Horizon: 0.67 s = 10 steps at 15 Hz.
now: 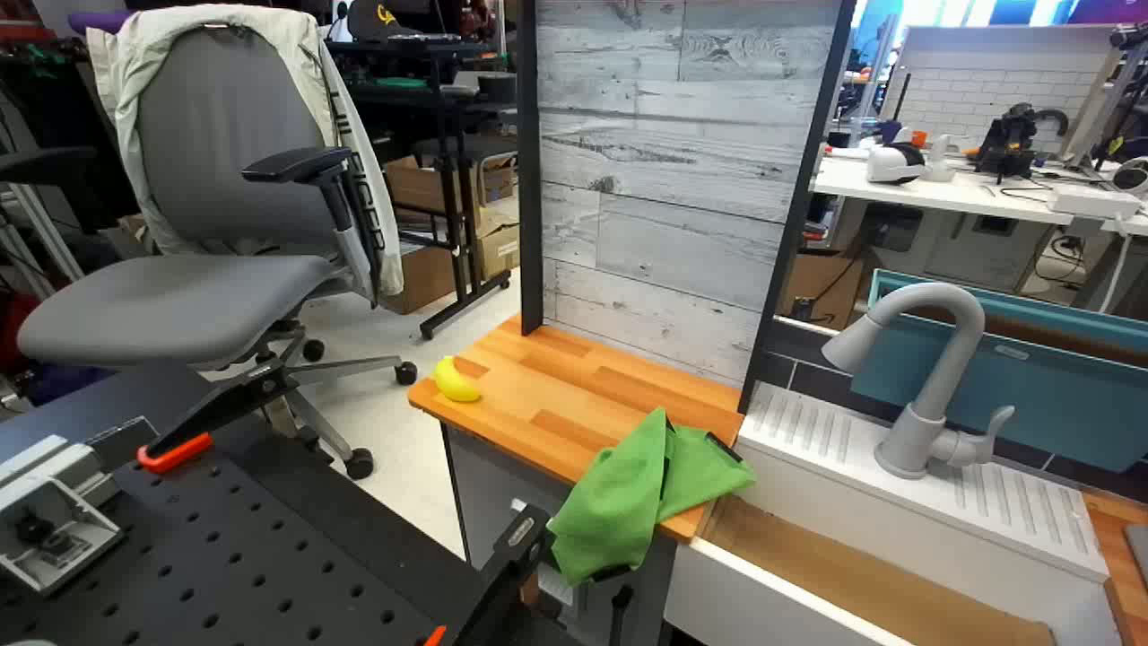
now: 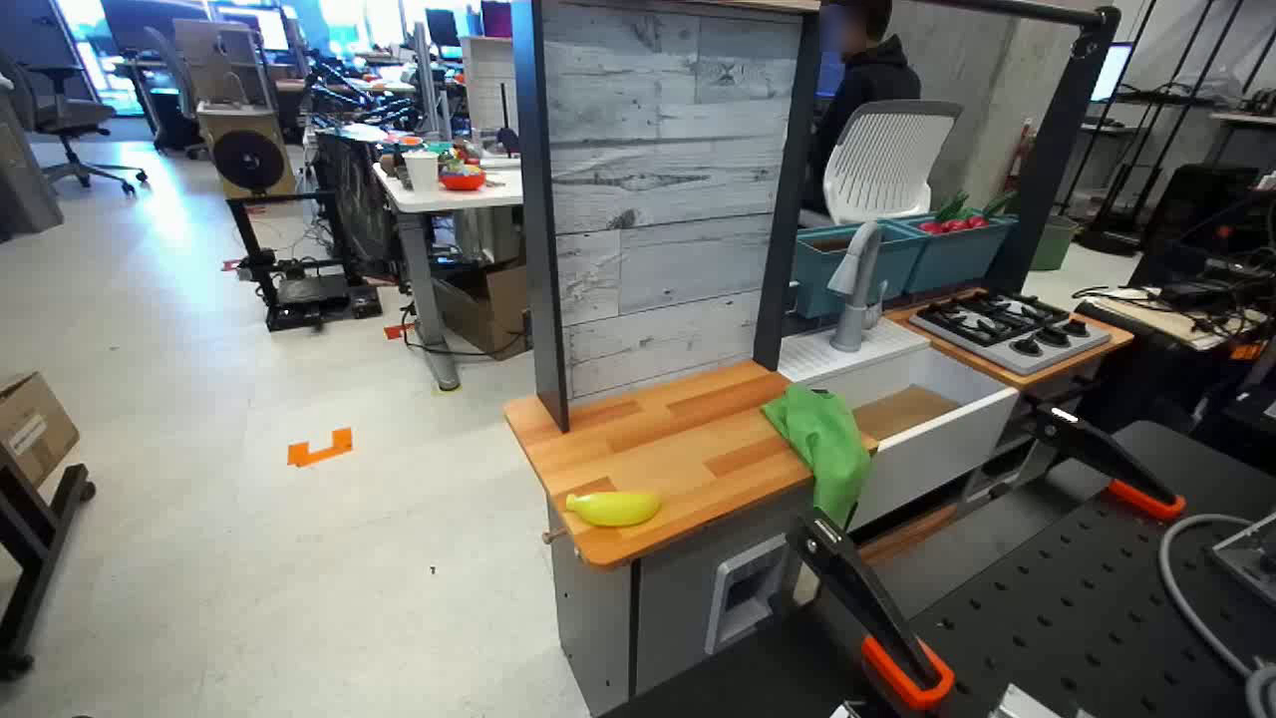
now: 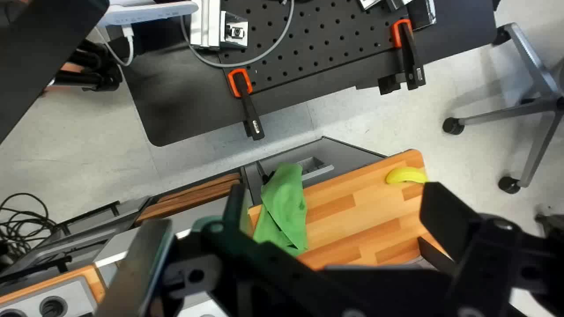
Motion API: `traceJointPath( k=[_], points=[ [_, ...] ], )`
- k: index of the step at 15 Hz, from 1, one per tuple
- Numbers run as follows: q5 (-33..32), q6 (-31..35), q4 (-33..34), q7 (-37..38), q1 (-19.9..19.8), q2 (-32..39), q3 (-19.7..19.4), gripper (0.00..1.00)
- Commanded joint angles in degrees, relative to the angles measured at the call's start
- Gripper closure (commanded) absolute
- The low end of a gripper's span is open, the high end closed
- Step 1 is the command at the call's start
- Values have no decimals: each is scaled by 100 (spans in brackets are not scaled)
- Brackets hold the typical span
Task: Pick up the banana and put it on the right side of the counter
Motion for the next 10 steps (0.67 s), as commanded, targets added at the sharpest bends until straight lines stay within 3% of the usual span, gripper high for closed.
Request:
traceJointPath(
  k=[1, 7, 10],
  points=[
    [26, -8, 12, -27, -83, 10, 72, 0],
    [26, -7, 15, -27, -83, 10, 72, 0],
    [56, 352, -164, -59, 20, 40, 192, 0]
  ],
)
